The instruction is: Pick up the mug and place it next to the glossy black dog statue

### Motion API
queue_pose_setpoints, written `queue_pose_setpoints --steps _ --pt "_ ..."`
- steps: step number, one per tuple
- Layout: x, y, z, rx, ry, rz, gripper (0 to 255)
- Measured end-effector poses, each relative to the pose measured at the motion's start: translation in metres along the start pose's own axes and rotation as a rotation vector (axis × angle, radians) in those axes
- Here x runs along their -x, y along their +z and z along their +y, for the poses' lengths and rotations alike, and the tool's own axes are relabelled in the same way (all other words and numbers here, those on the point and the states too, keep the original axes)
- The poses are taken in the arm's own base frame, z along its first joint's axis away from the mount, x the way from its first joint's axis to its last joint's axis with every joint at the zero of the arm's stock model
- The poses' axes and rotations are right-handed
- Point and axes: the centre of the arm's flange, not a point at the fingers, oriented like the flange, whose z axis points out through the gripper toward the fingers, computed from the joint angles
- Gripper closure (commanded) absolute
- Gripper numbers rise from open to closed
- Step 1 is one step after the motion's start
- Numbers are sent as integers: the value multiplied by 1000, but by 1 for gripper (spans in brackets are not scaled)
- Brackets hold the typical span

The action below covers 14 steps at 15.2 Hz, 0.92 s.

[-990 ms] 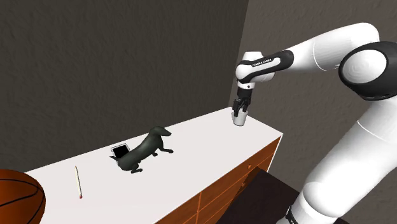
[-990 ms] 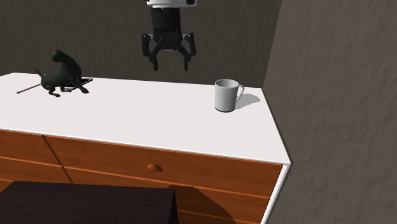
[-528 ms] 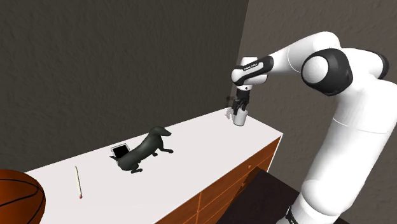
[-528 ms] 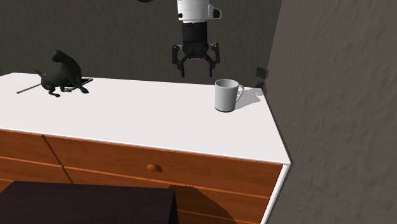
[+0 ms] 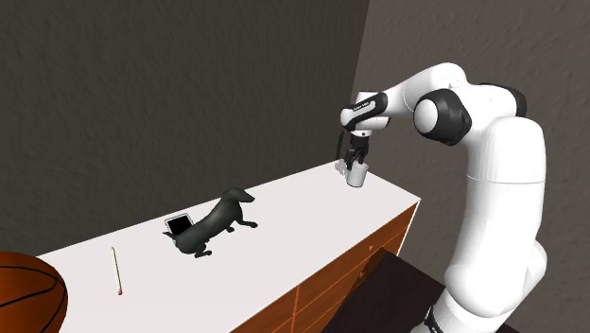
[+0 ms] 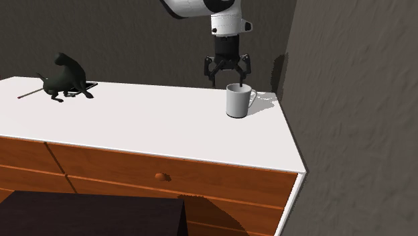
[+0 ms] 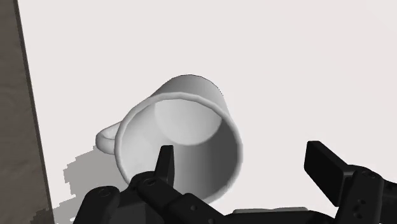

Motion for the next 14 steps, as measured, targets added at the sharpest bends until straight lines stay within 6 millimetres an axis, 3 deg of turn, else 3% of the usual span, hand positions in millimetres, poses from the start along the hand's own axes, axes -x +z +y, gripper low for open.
queue_pose_setpoints --steps 5,12,13,14 --pt "0 29 1 1 0 0 0" --pt "0 35 1 1 0 1 0" --pt "0 35 1 1 0 1 255" --pt "0 35 1 1 0 1 255"
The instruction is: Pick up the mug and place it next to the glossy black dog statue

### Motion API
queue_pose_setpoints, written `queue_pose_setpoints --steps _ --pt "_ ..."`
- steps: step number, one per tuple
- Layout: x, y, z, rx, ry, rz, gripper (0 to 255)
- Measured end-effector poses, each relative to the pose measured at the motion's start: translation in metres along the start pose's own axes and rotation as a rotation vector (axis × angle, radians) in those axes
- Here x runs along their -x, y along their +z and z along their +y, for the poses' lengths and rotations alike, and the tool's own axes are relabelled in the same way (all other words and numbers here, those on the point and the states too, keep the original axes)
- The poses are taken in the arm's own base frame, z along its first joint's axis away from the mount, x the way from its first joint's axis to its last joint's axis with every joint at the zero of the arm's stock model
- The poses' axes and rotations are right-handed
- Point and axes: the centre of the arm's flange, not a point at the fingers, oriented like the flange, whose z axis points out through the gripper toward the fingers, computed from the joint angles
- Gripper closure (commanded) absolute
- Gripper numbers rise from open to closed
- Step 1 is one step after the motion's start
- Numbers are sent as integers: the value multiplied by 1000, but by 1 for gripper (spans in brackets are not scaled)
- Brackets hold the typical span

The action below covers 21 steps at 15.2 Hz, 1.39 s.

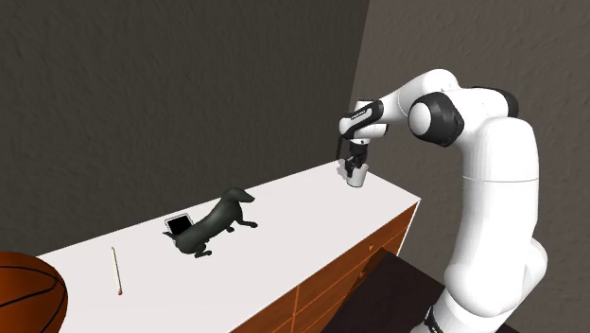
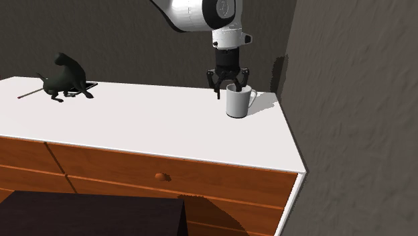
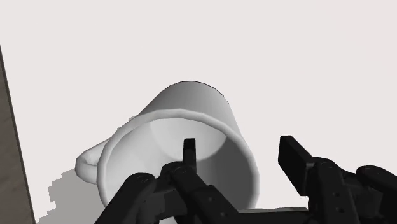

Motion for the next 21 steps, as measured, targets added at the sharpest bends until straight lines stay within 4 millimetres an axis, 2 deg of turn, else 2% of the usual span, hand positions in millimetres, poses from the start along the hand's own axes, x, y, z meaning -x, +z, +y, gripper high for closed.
queue_pose_setpoints --steps 10,21 --pt "0 -3 0 0 0 0 255" --pt "1 -58 5 0 0 0 255"
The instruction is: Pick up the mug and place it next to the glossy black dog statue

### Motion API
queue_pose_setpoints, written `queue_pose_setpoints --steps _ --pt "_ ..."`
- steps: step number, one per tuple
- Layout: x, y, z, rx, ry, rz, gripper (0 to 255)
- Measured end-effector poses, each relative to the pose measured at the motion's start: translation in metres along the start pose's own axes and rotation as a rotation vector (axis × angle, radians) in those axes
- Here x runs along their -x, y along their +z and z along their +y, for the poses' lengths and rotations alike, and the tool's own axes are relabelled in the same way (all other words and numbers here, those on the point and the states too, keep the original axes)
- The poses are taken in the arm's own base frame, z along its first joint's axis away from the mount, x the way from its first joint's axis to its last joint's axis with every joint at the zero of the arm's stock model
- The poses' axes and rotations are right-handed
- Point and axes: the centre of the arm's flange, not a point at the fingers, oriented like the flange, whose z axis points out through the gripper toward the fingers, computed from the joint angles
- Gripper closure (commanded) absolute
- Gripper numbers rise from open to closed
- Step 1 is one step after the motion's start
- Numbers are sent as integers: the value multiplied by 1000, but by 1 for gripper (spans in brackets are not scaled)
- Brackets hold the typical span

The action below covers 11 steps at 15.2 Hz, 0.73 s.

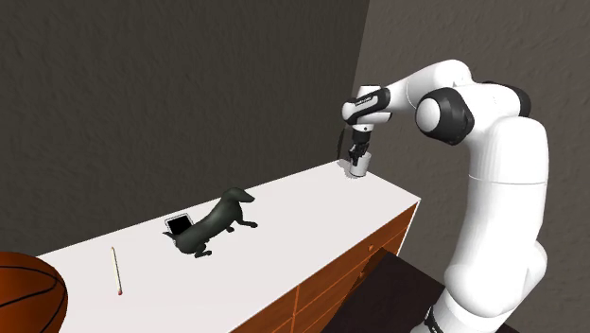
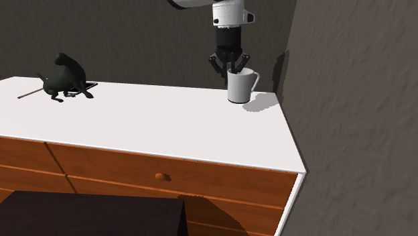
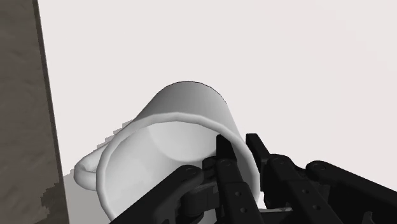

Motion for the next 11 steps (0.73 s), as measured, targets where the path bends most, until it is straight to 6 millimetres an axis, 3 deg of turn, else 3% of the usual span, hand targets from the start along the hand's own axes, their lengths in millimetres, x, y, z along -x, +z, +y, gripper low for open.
queue_pose_setpoints --steps 11 --pt "1 -58 4 0 0 0 255"
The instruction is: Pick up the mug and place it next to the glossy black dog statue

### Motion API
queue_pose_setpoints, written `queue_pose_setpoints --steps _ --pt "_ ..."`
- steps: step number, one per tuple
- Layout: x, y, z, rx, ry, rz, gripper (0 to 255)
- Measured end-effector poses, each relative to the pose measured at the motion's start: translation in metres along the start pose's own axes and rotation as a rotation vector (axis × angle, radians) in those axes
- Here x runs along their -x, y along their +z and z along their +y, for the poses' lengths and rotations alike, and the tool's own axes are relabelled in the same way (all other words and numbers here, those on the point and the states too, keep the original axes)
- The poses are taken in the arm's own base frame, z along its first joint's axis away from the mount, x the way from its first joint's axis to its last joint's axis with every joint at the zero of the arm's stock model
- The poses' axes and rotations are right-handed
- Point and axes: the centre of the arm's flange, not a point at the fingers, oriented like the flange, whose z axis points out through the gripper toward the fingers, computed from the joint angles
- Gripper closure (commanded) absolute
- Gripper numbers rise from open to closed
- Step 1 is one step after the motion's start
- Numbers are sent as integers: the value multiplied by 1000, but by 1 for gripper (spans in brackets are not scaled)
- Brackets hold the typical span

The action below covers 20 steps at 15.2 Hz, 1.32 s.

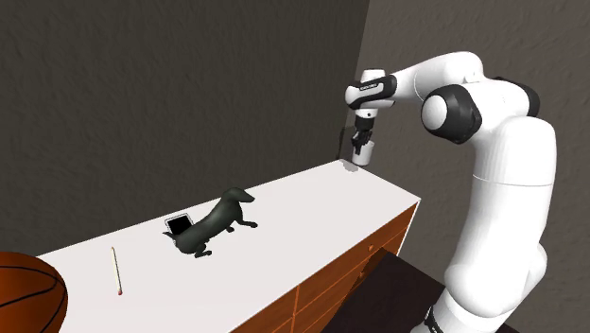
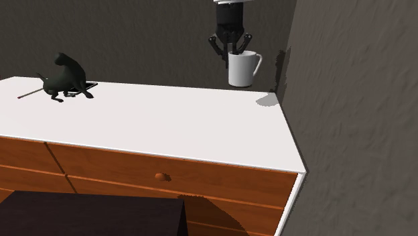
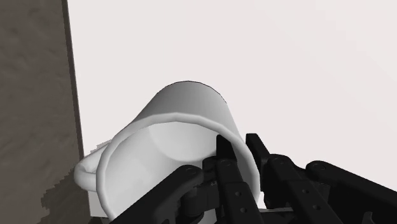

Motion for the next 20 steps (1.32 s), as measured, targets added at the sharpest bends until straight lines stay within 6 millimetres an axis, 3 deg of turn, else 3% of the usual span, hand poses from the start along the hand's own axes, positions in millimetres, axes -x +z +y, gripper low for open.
queue_pose_setpoints --steps 20 --pt "1 -106 8 0 0 0 255"
